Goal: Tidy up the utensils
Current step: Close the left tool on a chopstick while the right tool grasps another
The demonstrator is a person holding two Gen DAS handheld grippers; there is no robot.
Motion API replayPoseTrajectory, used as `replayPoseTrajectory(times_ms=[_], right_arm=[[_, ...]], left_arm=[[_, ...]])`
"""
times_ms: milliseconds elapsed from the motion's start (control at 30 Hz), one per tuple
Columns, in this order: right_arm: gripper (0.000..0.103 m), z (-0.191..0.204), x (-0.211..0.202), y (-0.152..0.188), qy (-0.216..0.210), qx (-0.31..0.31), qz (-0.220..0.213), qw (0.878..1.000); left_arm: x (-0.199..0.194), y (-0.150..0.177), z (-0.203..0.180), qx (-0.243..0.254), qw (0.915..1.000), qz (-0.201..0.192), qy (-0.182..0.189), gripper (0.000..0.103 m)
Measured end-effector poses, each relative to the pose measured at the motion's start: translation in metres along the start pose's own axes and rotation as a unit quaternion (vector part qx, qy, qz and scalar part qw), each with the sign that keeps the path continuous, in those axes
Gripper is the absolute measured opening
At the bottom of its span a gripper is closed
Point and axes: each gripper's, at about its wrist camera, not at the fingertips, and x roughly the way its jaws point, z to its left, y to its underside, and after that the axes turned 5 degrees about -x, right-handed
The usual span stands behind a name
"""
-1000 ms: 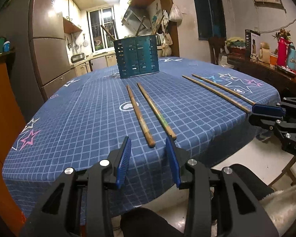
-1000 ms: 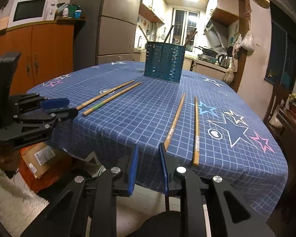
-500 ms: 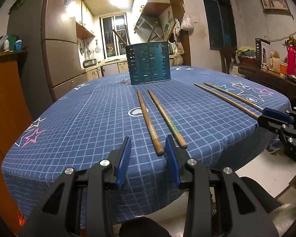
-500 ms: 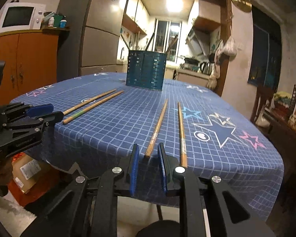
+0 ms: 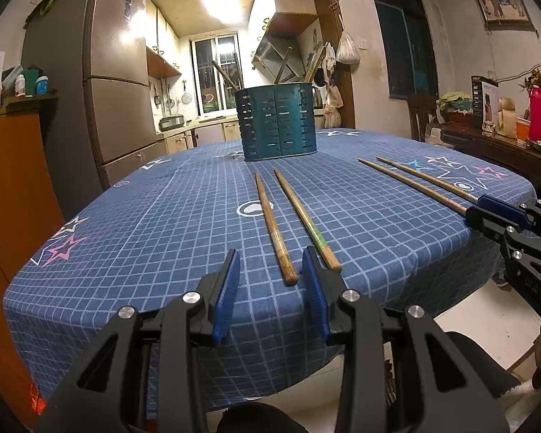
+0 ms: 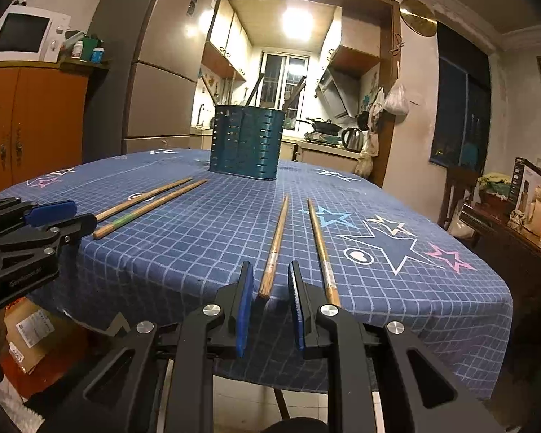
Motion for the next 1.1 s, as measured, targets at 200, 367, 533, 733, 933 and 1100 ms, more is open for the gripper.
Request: replayPoseTrajectory(times_ms=[200, 367, 533, 733, 933, 1100], right_arm=[[0.021, 0.004, 0.004, -0.003, 0.01, 0.0, 0.007, 1.0], [0.021, 0.003, 0.008, -0.004, 0.012, 0.004, 0.015, 1.0], [0.021, 0.004, 0.009, -0.004, 0.018, 0.001, 0.017, 1.0], [0.021, 0.003, 0.013, -0.009, 0.013, 0.01, 0.033, 0.999], [0.021, 0.002, 0.01, -0.01, 0.011, 0.017, 0.044, 0.999], [0.021, 0.003, 0.009, -0.009, 0.014, 0.011, 0.047, 0.999]], left_arm=[[0.0, 0.0, -0.002, -0.004, 1.0, 0.006, 0.004, 0.026], [0.0, -0.001, -0.004, 0.003, 1.0, 0.006, 0.006, 0.021], [0.001, -0.002, -0.003, 0.001, 1.0, 0.006, 0.006, 0.021], [0.001, -0.003, -0.006, 0.005, 0.9999, 0.011, 0.007, 0.016], [0.001, -0.008, -0.005, 0.0, 0.9997, 0.025, 0.009, 0.015], [0.002, -0.01, -0.007, 0.005, 0.9996, 0.029, 0.002, 0.015]])
